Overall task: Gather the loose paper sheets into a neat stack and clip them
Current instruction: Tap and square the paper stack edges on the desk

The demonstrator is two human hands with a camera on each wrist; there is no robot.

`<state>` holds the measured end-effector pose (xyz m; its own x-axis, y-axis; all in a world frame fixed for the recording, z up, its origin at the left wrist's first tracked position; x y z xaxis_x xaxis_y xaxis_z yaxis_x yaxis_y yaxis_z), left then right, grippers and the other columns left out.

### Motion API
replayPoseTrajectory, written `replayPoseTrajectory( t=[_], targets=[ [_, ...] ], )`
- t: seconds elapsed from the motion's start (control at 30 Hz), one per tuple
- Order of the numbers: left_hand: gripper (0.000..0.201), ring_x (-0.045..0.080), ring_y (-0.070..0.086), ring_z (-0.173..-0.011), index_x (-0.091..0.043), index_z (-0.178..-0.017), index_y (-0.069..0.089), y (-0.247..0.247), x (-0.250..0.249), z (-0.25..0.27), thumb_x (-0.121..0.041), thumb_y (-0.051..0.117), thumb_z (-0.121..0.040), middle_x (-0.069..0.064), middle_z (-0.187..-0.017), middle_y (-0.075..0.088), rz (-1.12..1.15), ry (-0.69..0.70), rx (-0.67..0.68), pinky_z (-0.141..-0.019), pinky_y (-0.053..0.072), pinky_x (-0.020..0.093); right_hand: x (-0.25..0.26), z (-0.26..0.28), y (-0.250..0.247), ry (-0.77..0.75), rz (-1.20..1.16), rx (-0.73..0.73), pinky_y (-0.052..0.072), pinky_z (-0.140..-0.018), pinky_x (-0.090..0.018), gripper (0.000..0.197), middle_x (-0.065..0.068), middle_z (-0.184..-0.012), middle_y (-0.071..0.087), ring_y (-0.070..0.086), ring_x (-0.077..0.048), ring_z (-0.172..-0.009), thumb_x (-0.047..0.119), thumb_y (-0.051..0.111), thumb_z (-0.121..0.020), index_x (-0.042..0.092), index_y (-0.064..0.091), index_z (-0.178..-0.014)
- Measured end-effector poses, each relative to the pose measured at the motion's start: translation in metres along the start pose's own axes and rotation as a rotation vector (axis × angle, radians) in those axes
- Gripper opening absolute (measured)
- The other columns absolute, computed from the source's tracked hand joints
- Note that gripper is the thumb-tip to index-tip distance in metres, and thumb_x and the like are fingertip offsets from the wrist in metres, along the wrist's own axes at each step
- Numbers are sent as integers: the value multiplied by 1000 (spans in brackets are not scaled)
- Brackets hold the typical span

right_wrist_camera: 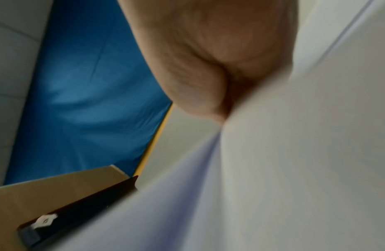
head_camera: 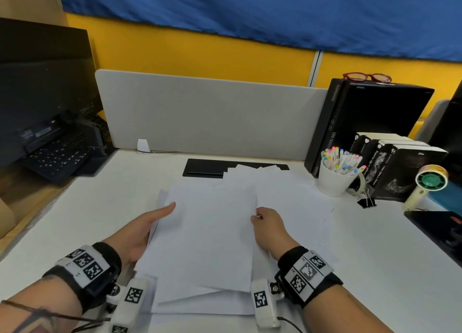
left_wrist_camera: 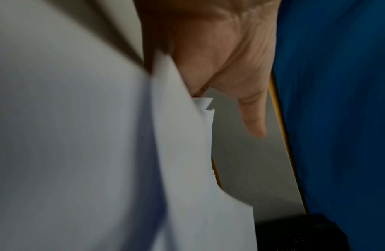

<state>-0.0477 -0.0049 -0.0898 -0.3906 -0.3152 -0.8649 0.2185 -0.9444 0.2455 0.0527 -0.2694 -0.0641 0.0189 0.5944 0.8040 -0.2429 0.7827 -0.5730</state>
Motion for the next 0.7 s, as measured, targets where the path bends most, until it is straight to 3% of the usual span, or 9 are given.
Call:
replayPoseTrajectory(
  t=[0.07,0.1,0.13,0.17,0.23,0.3,0.4,0.57,0.7],
  targets=[
    [48,42,73,-109,-8,-129,69,0,5,-3,-27,78,-87,21,-120,75,-130,-33,6,-103,53,54,2,0,18,-15,24,160,42,-64,-22,29,-1,-80,55,52,-16,-71,24,48,-104,6,59,-85],
    [50,42,73,-108,-7,-130,67,-2,6,-7,-18,83,-83,20,-118,76,-197,-25,-8,-103,53,57,1,-2,14,-5,29,162,44,-73,-25,30,0,-83,57,55,-19,-80,33,50,-103,12,61,-85],
    [52,43,73,-107,-5,-130,66,-6,6,-11,-10,85,-81,20,-116,77,-244,-13,-45,-102,53,59,0,-7,2,11,41,103,46,-85,-29,27,1,-95,62,58,-23,-96,42,54,-100,18,66,-94],
    [51,43,73,-107,-5,-129,66,-11,7,-15,-6,84,-81,18,-114,77,-264,-4,-92,-102,53,60,-5,-13,-18,44,99,1,45,-99,-35,36,-2,-116,63,56,-27,-115,50,59,-95,21,66,-115],
    [49,42,71,-109,-6,-126,68,-22,9,-23,-7,85,-80,15,-113,78,-267,24,-171,-105,51,60,-23,-17,-59,160,251,-153,38,-112,-44,78,-10,-145,47,41,-35,-136,55,71,-82,18,45,-146],
    [48,40,68,-115,-8,-125,69,-28,11,-26,-9,87,-80,12,-116,77,-251,45,-210,-110,46,59,-47,-17,-84,269,352,-159,36,-113,-47,108,-14,-149,38,33,-36,-140,54,83,-67,15,28,-152],
    [45,39,68,-116,-8,-122,70,-32,14,-28,-9,86,-80,12,-116,77,-224,56,-241,-112,45,58,-70,-19,-95,353,517,-71,36,-114,-47,131,-12,-149,35,30,-36,-142,57,92,-50,13,23,-152],
    [41,39,69,-113,-6,-119,71,-32,12,-27,-8,86,-81,13,-114,78,-220,59,-252,-110,47,57,-73,-26,-88,372,480,-16,41,-110,-48,124,-12,-144,37,39,-34,-136,50,97,-45,11,35,-145],
    [37,39,70,-110,-4,-119,70,-28,12,-25,-5,82,-84,15,-114,77,-212,61,-249,-108,48,57,-87,-18,-118,511,417,-229,38,-111,-51,121,-18,-146,35,32,-38,-139,58,91,-50,8,32,-144]
  ],
)
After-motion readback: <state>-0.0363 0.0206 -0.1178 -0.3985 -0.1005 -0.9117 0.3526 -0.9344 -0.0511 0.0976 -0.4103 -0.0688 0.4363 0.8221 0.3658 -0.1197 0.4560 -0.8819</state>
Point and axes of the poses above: each hand's wrist, its own z-axis away from the middle knuckle, its own y-axis out of the palm, x = y × z, the point moved 9 cm from there along -z, towards the middle knuckle
